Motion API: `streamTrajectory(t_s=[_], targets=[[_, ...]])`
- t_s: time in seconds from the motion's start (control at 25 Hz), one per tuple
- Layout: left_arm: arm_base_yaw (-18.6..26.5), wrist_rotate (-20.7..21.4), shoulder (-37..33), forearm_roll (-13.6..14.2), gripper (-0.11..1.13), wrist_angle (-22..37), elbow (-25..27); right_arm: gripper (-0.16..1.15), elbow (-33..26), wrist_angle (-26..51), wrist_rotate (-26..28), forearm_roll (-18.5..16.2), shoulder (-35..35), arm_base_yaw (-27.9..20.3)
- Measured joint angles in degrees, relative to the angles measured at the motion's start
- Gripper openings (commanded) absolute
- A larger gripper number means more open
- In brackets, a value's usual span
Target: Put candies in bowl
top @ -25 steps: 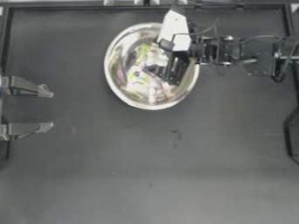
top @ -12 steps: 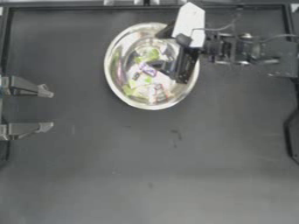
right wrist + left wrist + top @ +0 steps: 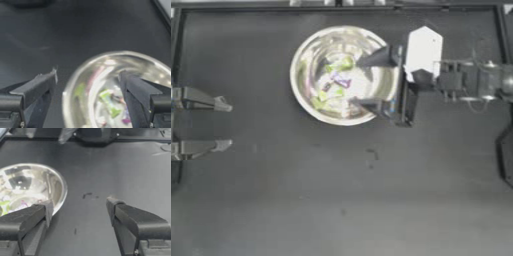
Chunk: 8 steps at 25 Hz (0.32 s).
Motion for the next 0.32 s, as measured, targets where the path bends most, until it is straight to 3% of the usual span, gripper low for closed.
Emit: streamTrajectory(t_s=[0.32], targets=[[-0.1,0.0,0.0,0.0,0.96,0.0,0.0,0.99,4.3,0.0,0.1,0.7,-7.4,4.2]])
